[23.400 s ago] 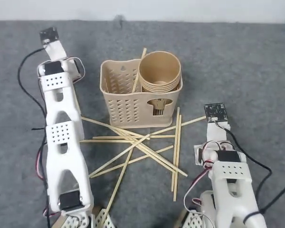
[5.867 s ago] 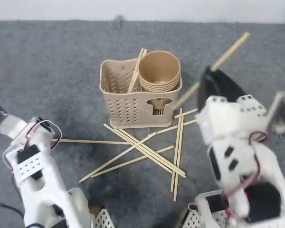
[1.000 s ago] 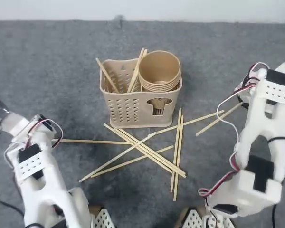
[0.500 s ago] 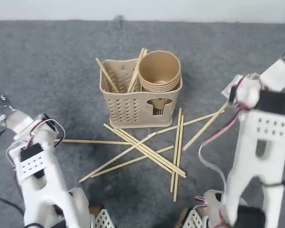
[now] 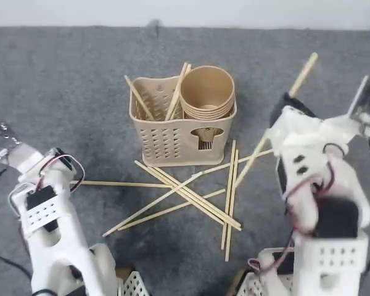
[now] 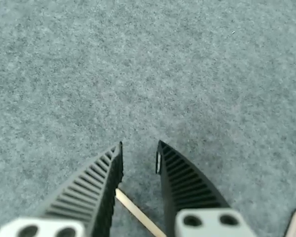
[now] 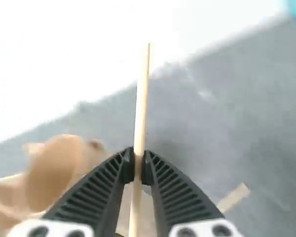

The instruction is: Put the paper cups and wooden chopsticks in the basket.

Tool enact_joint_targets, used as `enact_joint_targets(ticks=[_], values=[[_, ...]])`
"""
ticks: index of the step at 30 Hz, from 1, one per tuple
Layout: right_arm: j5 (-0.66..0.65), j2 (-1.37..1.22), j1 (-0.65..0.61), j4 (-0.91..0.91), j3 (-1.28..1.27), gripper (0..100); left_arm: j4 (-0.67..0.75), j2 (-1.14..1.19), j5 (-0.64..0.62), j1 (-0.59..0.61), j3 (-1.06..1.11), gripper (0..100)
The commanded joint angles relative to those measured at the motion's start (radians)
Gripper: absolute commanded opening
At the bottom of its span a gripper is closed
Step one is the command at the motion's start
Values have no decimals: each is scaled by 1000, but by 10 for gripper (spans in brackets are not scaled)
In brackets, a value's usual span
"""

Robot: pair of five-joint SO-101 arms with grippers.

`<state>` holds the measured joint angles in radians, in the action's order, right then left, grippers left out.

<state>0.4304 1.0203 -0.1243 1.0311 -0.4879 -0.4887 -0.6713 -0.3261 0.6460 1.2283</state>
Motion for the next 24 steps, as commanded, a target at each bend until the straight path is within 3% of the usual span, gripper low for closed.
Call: enact_joint_targets(ticks=[1,15,24], values=[[-23,79,-104,-134,6,7,20,-6,14,-8,-4,105],[-25,24,-337,-820,-135,8,20,-6,14,-6,-4,105],[-25,-326,-337,-997,11,8,26,-6,14,-11,-5,105]])
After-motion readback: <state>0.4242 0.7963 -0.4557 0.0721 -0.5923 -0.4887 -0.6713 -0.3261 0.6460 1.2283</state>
